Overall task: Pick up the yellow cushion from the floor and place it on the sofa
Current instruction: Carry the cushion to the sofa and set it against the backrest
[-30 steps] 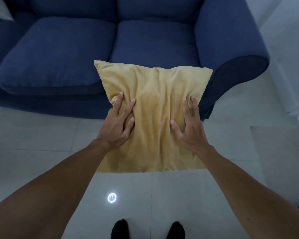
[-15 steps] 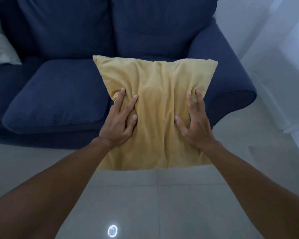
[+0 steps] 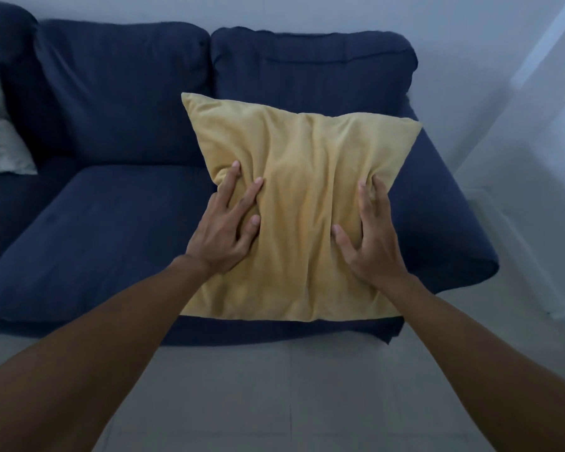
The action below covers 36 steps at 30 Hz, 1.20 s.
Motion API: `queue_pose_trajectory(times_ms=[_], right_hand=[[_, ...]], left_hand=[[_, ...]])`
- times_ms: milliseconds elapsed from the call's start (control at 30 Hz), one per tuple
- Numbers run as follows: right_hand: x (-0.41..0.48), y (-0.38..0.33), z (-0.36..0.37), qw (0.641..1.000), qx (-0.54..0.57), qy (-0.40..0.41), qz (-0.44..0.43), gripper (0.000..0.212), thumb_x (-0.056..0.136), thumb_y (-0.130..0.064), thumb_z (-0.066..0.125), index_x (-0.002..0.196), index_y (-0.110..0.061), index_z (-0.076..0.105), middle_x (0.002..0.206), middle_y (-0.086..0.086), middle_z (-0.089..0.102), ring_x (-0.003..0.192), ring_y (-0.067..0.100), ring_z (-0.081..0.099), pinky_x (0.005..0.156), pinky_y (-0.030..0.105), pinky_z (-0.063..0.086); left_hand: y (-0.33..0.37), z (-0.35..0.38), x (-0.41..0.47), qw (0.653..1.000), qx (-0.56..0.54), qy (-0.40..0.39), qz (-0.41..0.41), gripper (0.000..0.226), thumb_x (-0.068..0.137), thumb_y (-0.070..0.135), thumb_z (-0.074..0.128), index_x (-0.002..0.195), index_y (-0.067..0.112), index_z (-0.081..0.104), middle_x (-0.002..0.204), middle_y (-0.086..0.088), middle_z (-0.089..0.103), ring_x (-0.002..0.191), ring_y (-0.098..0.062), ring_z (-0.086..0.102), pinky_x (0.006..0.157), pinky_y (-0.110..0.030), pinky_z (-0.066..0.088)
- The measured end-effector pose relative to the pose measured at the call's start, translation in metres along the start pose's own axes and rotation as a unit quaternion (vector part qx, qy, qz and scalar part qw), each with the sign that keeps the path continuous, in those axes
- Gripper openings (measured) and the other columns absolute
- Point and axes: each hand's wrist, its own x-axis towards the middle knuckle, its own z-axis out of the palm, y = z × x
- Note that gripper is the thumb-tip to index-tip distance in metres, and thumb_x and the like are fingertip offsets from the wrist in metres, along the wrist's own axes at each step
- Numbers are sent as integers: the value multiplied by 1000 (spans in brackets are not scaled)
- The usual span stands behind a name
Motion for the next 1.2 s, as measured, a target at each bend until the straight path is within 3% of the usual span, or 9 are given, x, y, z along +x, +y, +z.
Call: queue_pose_trajectory(times_ms=[300, 433, 500, 733, 900, 1067, 1200], right_hand=[[107, 52, 32, 1000, 0, 10, -19, 86, 95, -50, 52, 160, -23, 3, 167, 16, 1, 152, 16, 8, 98, -6, 14], [153, 75, 55, 999, 0, 22, -27, 85, 95, -49, 53, 159, -22, 3, 167, 17, 3, 153, 27, 13, 99, -6, 14], [175, 89, 66, 999, 3, 32, -27, 86, 95, -49, 53, 160, -18, 5, 167, 19, 3, 153, 29, 13, 101, -5, 12], [247, 148, 98, 998, 2, 44, -44, 87, 95, -50, 51, 159, -17, 3, 166, 24, 0, 154, 31, 8, 107, -1, 9], [290, 187, 125, 997, 8, 45, -59, 88, 96, -43, 56, 158, -7, 6, 164, 28, -4, 155, 35, -1, 116, 8, 3], [310, 218, 148, 998, 19, 35, -54, 90, 94, -39, 61, 158, -11, 4, 164, 26, -10, 155, 16, -15, 114, 6, 4], [307, 237, 167, 999, 16, 9, -51, 93, 92, -40, 64, 158, -15, 3, 165, 23, -12, 155, 18, -14, 115, 10, 8]], left_hand=[[-69, 36, 102, 999, 15, 20, 39, 58, 105, 45, 34, 158, 20, 29, 168, -17, 6, 151, -10, 6, 117, -31, 21], [-103, 54, 143, 998, 22, 29, 50, 57, 106, 43, 34, 157, 18, 30, 167, -19, 6, 152, -13, 11, 117, -29, 20], [-117, 67, 163, 998, 28, 30, 49, 57, 106, 41, 35, 157, 17, 31, 167, -20, 8, 150, -24, 21, 115, -29, 20], [-165, 123, 224, 997, 39, 39, 49, 54, 106, 40, 37, 157, 23, 27, 168, -17, 7, 137, -42, 36, 111, -44, 33], [-197, 163, 260, 996, 55, 55, 48, 52, 107, 38, 36, 156, 22, 26, 165, -23, 10, 139, -44, 35, 109, -44, 32], [-221, 198, 281, 996, 66, 46, 49, 51, 108, 37, 36, 156, 20, 27, 164, -26, 12, 133, -49, 40, 107, -47, 33], [-239, 216, 279, 995, 87, 19, 46, 53, 108, 35, 37, 157, 21, 23, 165, -25, 8, 136, -50, 35, 111, -52, 32]])
